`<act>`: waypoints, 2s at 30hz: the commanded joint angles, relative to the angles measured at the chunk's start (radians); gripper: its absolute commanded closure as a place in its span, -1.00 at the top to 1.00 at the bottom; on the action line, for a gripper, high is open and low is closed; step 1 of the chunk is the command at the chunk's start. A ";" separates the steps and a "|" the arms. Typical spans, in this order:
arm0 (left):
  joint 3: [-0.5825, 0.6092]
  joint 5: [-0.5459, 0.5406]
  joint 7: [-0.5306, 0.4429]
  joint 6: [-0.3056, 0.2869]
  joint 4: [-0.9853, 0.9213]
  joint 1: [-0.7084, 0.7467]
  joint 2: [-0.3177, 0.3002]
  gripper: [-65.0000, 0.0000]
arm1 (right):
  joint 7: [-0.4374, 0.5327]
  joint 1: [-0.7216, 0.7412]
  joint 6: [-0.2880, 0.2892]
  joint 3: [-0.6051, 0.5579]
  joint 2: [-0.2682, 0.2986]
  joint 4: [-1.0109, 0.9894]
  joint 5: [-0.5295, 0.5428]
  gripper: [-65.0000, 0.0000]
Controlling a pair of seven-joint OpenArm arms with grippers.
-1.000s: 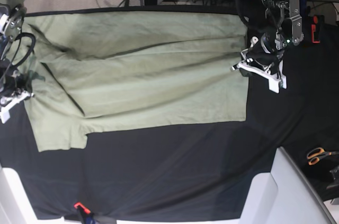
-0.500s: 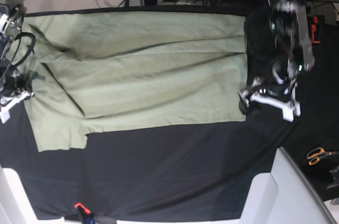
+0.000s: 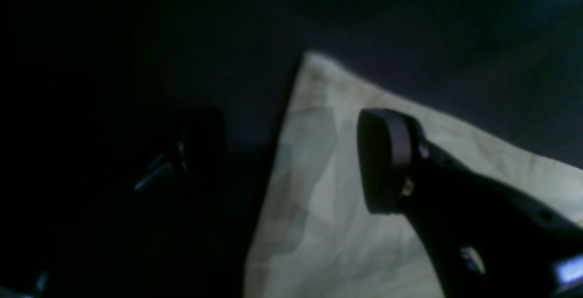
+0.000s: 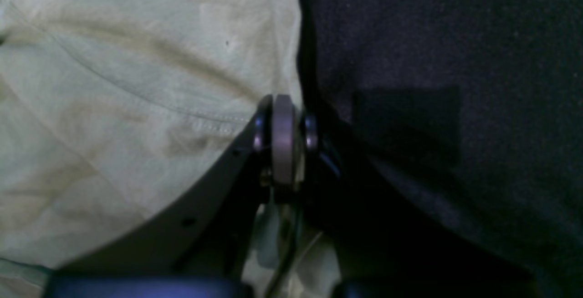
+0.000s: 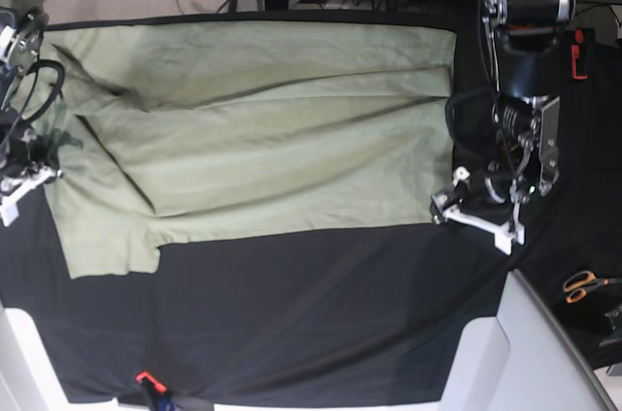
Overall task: Fold the T-shirt properly
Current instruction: 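Drag the held shirt edge toward the right gripper with the left gripper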
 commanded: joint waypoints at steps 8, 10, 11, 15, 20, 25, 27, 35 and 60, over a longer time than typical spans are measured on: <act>0.006 -0.008 -0.093 -0.006 -0.092 -0.036 0.025 0.31 | -0.036 0.009 -0.005 -0.004 0.013 0.003 -0.026 -1.00; 0.036 -0.008 -0.093 -0.007 -0.093 -0.036 0.029 0.31 | -0.036 0.009 -0.005 -0.004 0.013 0.003 -0.026 -1.00; 0.070 -0.008 -0.095 -0.007 -0.092 -0.038 0.034 0.31 | -0.036 0.009 -0.005 -0.004 0.013 0.003 -0.026 -1.00; 0.144 -0.015 -0.124 -0.007 -0.112 -0.053 0.035 0.31 | -0.036 0.009 -0.005 -0.004 0.013 0.003 -0.026 -1.00; 0.150 -0.015 -0.173 -0.007 -0.193 -0.058 0.035 0.29 | -0.036 0.009 -0.005 -0.004 0.013 0.003 -0.026 -1.00; 0.153 -0.010 -0.216 -0.007 -0.227 -0.056 0.034 -0.64 | -0.036 0.003 -0.005 -0.004 0.008 0.050 -0.026 -1.00; 0.153 -0.010 -0.231 -0.006 -0.244 -0.056 0.034 -1.00 | -0.036 0.003 -0.005 -0.004 -0.006 0.075 -0.028 -1.00; 0.142 -0.013 -0.228 -0.003 -0.178 -0.054 0.028 -1.00 | -0.034 0.010 -0.005 -0.006 -0.016 0.125 -0.029 -1.00; 0.139 -0.016 -0.093 0.002 0.145 -0.062 0.017 -1.00 | 0.111 0.110 -0.007 -0.219 0.036 0.181 -0.045 -1.00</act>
